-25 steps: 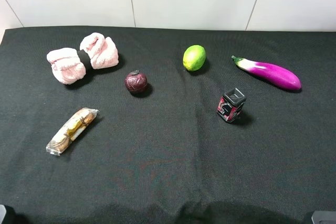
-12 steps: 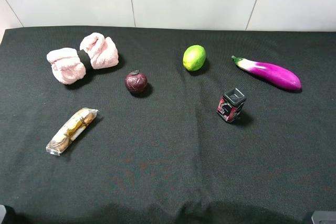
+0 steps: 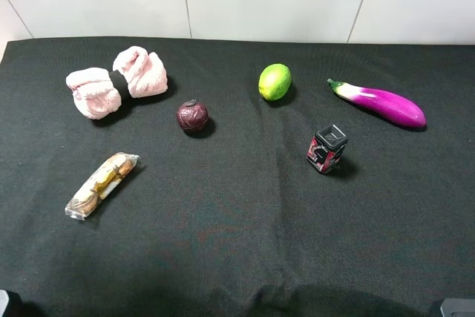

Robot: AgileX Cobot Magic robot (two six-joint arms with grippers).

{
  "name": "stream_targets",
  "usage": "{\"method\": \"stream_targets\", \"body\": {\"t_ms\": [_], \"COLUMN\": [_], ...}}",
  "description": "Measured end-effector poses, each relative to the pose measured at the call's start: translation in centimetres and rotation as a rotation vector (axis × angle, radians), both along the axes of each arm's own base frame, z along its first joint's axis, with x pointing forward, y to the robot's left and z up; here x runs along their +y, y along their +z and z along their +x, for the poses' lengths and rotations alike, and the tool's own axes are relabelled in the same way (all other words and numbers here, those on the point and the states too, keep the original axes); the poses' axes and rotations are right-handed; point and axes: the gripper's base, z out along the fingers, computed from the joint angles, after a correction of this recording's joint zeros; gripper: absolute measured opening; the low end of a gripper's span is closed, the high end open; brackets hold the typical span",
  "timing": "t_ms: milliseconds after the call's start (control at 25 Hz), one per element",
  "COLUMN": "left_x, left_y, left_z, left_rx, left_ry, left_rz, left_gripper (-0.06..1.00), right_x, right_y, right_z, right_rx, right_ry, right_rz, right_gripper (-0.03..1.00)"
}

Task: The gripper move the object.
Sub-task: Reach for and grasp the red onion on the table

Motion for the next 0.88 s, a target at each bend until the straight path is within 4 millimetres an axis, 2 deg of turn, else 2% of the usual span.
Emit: {"method": "stream_targets", "body": {"t_ms": [480,880], "left_x": [-2.7,-6.2], "left_y": [-2.2,-4.8], "left_z": [7.0,11.9], "left_rx": [0.215,0.293], "left_ry": [-0.134,-0.251], "left_rz": [0.004,0.039], "left_gripper": [0.98,0.98], "right_x": [0.0,0.0], "right_y": [0.0,0.0], "right_z": [0.0,0.0], "right_rx": [0.000,-0.001], "right_ry": [0.000,0.000], "right_rz": [0.000,0.000], "right_gripper": [0.69,0.69]}}
